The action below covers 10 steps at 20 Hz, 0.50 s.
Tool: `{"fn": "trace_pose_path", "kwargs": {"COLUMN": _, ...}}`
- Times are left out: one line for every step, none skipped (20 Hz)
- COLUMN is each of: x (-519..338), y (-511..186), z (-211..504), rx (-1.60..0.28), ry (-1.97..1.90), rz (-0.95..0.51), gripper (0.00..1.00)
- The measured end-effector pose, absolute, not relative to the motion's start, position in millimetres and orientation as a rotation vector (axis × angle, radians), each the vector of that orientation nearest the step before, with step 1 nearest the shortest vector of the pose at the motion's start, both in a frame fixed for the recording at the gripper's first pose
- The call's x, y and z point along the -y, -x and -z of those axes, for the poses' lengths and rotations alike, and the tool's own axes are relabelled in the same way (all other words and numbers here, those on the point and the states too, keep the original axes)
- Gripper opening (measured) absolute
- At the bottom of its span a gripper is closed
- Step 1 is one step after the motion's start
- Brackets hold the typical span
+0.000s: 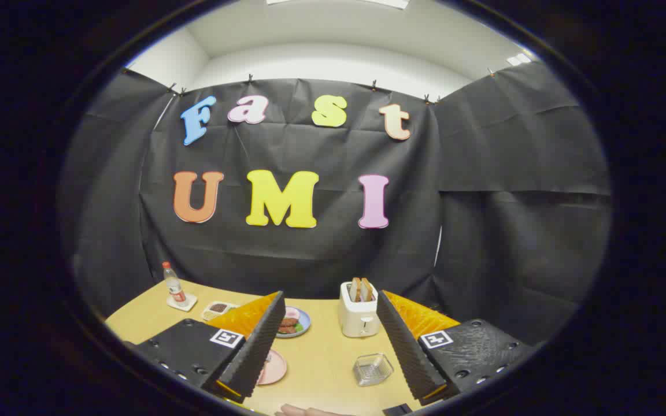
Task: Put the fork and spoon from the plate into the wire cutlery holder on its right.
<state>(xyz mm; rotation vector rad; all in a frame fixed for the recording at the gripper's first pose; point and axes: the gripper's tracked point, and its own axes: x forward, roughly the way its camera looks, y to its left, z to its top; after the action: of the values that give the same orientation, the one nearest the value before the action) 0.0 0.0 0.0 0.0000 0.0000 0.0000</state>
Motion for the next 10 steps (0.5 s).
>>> {"fn": "trace_pose_path", "kwargs": {"x": 4.2, "y": -2.4, "z": 2.6, "rx": -0.008, "ry": -0.005, "rz": 0.001, "gripper": 0.95}}
{"fn": "trace_pose_path", "kwargs": {"x": 9.3, "y": -4.6, "z": 6.3, "rx": -0.018, "ry": -0.007, "rz": 0.007, "gripper": 0.95}}
{"fn": "trace_pose_path", "kwargs": {"x": 13.4, "y": -7.9, "z": 10.3, "rx": -0.029, "ry": -0.010, "rz": 0.007, "gripper": 0.95}}
{"fn": "trace_pose_path", "kwargs": {"x": 15.7, "y": -11.2, "z": 13.8, "rx": -0.038, "ry": -0.012, "rz": 0.008, "gripper": 0.95}}
{"fn": "trace_pose_path", "kwargs": {"x": 18.6, "y": -14.1, "z": 16.2, "rx": -0.044, "ry": -0.014, "rz": 0.008, "gripper": 0.95}}
{"fn": "trace_pose_path", "kwargs": {"x": 20.5, "y": -16.5, "z": 18.9, "rx": -0.050, "ry": -0.014, "rz": 0.007, "gripper": 0.95}}
{"fn": "trace_pose_path", "kwargs": {"x": 22.7, "y": -19.8, "z": 21.3, "rx": -0.056, "ry": -0.014, "rz": 0.009, "gripper": 0.95}}
{"fn": "trace_pose_path", "kwargs": {"x": 24.5, "y": -22.7, "z": 25.3, "rx": -0.063, "ry": -0.016, "rz": 0.009, "gripper": 0.95}}
{"fn": "trace_pose_path", "kwargs": {"x": 24.6, "y": -25.2, "z": 28.9, "rx": -0.072, "ry": -0.020, "rz": 0.005, "gripper": 0.95}}
{"fn": "trace_pose_path", "kwargs": {"x": 23.7, "y": -27.6, "z": 31.9, "rx": -0.078, "ry": -0.022, "rz": 0.002, "gripper": 0.95}}
